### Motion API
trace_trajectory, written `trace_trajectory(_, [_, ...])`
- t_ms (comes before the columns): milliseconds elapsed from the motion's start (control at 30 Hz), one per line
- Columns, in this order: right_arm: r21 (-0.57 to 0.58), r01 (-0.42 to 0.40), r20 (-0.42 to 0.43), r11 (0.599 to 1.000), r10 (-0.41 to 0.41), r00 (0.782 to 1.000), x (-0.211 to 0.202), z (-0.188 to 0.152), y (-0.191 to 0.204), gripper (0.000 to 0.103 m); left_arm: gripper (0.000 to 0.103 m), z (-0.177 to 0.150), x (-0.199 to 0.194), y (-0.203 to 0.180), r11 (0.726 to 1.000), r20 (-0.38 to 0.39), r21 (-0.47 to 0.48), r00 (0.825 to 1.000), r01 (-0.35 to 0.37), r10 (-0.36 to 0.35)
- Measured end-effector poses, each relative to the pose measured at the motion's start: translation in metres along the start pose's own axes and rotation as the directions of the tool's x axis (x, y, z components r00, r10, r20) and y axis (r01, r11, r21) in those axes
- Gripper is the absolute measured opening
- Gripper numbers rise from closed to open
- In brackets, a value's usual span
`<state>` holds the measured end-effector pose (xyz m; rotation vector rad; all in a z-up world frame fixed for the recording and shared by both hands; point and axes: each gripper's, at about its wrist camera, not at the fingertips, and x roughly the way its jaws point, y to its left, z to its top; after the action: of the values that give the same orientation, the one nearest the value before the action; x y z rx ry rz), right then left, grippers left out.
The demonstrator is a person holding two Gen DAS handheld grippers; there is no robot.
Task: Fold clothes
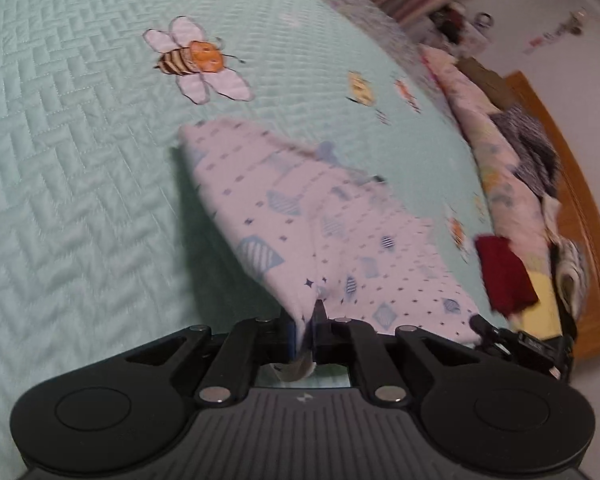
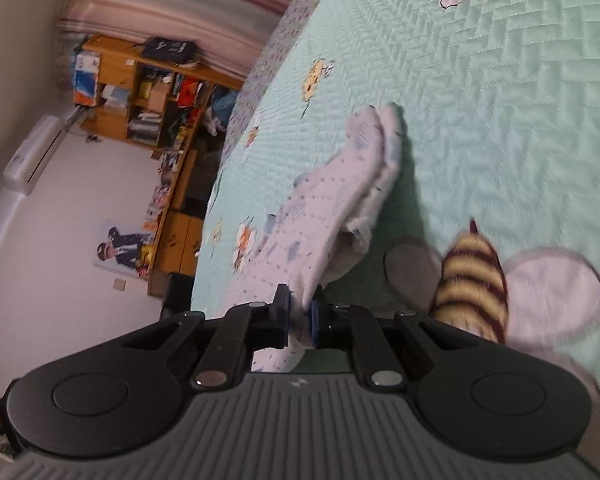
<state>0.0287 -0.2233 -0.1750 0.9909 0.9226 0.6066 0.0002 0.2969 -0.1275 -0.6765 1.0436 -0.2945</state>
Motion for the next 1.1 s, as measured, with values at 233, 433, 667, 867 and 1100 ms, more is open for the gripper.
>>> trace_trajectory(233, [-0.009, 0.068, -0.082, 0.998, -0.068, 0.994, -0.022, -0.046, -0.020, 0.012, 0.020, -0.053, 0.003, 0.036, 0.994, -0.089, -0.056, 0.992, -0.098, 0.093])
trace_trajectory(433, [-0.141, 0.273, -0.004, 0.952, -0.277, 0.961, -0.040, -0.053, -0.009, 0.029, 0.072, -0.074, -0.026, 0.016, 0.955, 0.016, 0.071, 0.957, -0.289, 0.289])
trace_trajectory(667, [-0.379, 0.315, 0.155, 0.870, -0.276, 0.949, -0.033, -0.045, 0.065, 0.047, 0.092, -0.067, -0.034, -0.089, 0.797, 0.265, 0.325, 0.858, -0.508, 0.439])
trace_trajectory(867, [-0.474, 0.201, 0.083, 0.858, -0.184, 0.979, 0.032, -0.051, 0.091, 0.047, 0.091, -0.067, 0.066, -0.127, 0.653, 0.215, 0.504, 0.815, -0.565, 0.539])
trace_trajectory(1100, [-0.396, 0.218, -0.043, 0.892, -0.255, 0.966, 0.035, -0.077, 0.021, 0.000, 0.095, -0.089, 0.085, -0.084, 0.659, 0.147, 0.501, 0.805, -0.561, 0.575])
